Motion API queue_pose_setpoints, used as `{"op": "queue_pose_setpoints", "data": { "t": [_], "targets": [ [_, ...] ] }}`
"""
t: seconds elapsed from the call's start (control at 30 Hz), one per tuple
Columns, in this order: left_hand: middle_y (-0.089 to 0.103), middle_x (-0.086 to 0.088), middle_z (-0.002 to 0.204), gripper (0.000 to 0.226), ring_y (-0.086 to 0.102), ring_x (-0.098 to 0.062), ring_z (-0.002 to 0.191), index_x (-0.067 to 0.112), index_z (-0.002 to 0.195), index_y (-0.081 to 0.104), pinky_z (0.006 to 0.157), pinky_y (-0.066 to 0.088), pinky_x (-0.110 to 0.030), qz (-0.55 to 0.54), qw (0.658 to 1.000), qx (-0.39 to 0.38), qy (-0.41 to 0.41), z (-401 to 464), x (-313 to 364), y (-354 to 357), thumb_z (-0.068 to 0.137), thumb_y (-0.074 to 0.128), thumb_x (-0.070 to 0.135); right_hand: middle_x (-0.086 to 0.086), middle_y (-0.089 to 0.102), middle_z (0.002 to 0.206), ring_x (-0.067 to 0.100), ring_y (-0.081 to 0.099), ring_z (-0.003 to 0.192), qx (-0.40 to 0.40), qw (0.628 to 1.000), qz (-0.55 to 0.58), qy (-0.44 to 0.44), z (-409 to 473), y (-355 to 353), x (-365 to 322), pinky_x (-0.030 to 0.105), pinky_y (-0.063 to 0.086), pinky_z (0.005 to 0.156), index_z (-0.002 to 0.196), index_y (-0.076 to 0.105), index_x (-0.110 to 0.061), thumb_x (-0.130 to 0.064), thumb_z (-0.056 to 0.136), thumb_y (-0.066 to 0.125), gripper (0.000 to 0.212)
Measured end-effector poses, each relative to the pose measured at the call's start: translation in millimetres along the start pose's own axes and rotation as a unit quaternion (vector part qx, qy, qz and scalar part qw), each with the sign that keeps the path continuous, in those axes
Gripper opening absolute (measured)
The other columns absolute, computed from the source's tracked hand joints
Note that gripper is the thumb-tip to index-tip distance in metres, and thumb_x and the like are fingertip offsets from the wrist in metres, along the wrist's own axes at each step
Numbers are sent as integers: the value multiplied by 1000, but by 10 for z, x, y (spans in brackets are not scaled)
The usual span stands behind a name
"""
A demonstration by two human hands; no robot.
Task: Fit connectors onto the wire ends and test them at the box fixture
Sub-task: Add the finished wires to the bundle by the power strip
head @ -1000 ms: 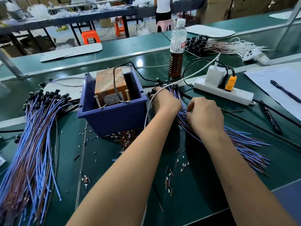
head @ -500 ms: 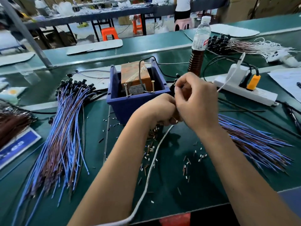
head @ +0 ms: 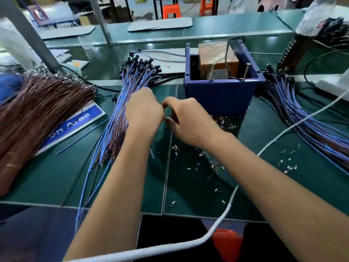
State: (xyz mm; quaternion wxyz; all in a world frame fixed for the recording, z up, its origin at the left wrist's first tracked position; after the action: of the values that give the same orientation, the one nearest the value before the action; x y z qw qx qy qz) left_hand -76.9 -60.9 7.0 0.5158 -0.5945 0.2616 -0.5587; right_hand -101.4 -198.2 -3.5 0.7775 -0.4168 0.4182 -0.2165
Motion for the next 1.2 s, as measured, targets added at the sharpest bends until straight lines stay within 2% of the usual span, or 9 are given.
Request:
{"op": "queue_pose_setpoints", "data": {
  "t": [0.13, 0.33, 0.57, 0.7, 0.83, 0.97, 1.03, 1.1, 1.2],
  "targets": [
    [57, -24, 130, 38, 54, -42, 123, 7, 124, 61, 100, 48, -45, 65, 993, 86, -48, 317, -146, -14, 86, 59, 10, 17, 68, 106, 38, 64, 102, -64, 997, -10, 45, 254, 204, -63, 42, 55, 86, 121, 63, -10, -21, 98, 64, 26],
    [45, -22, 140, 45, 37, -38, 135, 8, 130, 60, 101, 41, -40, 171, 984, 34, -24, 628, -163, 227, 95, 64, 36, 19, 62, 119, 40, 61, 110, -96, 983, -40, 152, 493, 402, -97, 34, 42, 76, 125, 55, -15, -14, 97, 55, 27],
    [43, -23, 140, 35, 33, -39, 134, 8, 120, 65, 103, 35, -40, 130, 990, 45, -35, 630, -158, 273, 90, 56, 23, 18, 62, 109, 38, 57, 101, -97, 979, -32, 175, 499, 396, -79, 33, 39, 74, 117, 53, -14, -16, 98, 51, 18],
    [61, -24, 122, 23, 50, -39, 120, 9, 99, 66, 103, 37, -42, 73, 996, 42, -2, 600, -82, 200, 82, 55, 19, 20, 67, 114, 38, 59, 96, -90, 980, -4, 175, 452, 358, -84, 32, 39, 73, 120, 59, -12, -18, 98, 54, 23],
    [61, -17, 84, 8, 57, -36, 82, 8, 74, 55, 71, 43, -34, -32, 997, -77, -6, 531, -118, 167, 78, 58, 14, 19, 69, 108, 40, 66, 93, -75, 977, 47, 196, 394, 313, -62, 35, 51, 73, 114, 63, -8, -12, 94, 54, 22],
    [60, -10, 76, 17, 54, -29, 69, 9, 76, 58, 59, 39, -30, 5, 990, -138, -12, 496, -134, 99, 77, 67, 23, 22, 69, 103, 41, 70, 91, -72, 971, 72, 216, 365, 314, -52, 50, 61, 82, 114, 59, -4, -7, 95, 46, 23],
    [63, -11, 85, 14, 59, -30, 76, 10, 78, 58, 63, 44, -30, 32, 995, -98, -5, 548, -72, 87, 76, 65, 21, 22, 70, 102, 42, 71, 90, -69, 969, 77, 224, 369, 324, -56, 51, 61, 83, 113, 60, -4, -6, 95, 45, 24],
    [66, -18, 106, 20, 63, -37, 99, 7, 94, 62, 79, 52, -37, 46, 997, -59, 13, 622, 16, 138, 79, 62, 21, 23, 71, 103, 43, 71, 91, -63, 967, 86, 230, 378, 334, -47, 51, 61, 84, 113, 61, -3, -7, 96, 46, 23],
    [67, -19, 121, 29, 61, -40, 115, 5, 113, 62, 89, 50, -41, 66, 993, -89, 36, 672, 102, 290, 92, 65, 25, 26, 73, 103, 42, 72, 89, -58, 967, 90, 229, 386, 332, -9, 50, 60, 84, 113, 62, 2, -9, 100, 47, 22]
  ]
}}
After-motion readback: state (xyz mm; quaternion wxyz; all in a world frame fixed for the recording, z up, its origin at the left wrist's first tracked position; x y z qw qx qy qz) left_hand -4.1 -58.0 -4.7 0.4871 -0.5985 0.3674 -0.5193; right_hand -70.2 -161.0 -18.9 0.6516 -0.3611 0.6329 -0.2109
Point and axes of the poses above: each hand's wrist, its own z-axis towards the middle knuckle, its own y-axis out of the palm, x = y × z, the point moved 1 cm from there along z, towards the middle knuckle
